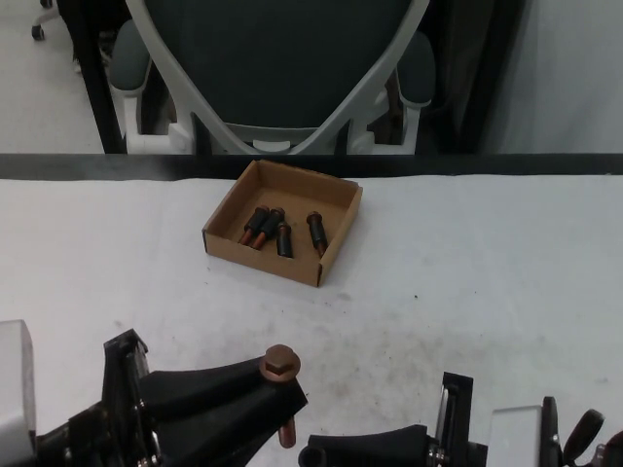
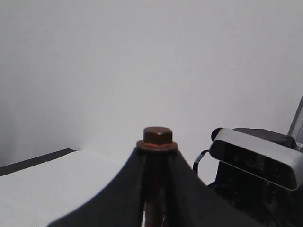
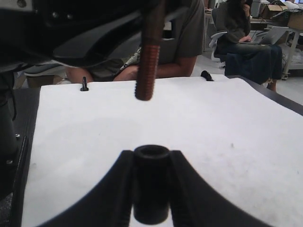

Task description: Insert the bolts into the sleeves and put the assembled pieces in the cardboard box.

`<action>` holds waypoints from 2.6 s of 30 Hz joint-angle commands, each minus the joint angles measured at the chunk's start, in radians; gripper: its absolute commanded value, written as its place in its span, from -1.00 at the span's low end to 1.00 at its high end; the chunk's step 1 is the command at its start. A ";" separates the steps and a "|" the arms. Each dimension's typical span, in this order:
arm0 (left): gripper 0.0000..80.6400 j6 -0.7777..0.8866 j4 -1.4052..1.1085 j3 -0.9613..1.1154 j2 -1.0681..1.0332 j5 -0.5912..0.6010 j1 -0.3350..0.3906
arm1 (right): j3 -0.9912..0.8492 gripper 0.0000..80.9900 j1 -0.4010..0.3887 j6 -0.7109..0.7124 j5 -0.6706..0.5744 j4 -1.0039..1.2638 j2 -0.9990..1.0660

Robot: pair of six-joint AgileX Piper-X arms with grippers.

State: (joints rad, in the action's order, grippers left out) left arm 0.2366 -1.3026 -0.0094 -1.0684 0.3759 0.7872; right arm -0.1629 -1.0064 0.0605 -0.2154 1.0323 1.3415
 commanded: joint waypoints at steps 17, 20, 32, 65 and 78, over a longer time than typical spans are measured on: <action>-0.98 0.043 -0.064 0.009 0.000 0.096 0.004 | -0.036 -0.99 -0.001 -0.017 -0.037 0.042 0.000; -0.98 0.040 -0.062 0.009 0.000 0.096 0.004 | -0.036 -0.99 -0.001 -0.021 -0.037 0.043 0.000; -0.98 -0.021 -0.022 0.009 0.000 0.097 0.004 | -0.036 -0.99 -0.001 -0.060 -0.066 0.084 0.000; 0.19 -0.008 0.033 0.009 0.000 0.107 0.004 | -0.039 -0.99 -0.002 -0.085 -0.083 0.126 0.000; -0.32 -0.063 0.023 0.009 0.000 -0.010 -0.136 | -0.039 -0.99 0.001 -0.130 -0.050 0.126 0.000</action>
State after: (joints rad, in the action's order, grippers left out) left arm 0.1784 -1.2564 -0.0094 -1.0684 0.3692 0.6829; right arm -0.1933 -1.0064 -0.0421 -0.2970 1.1353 1.3439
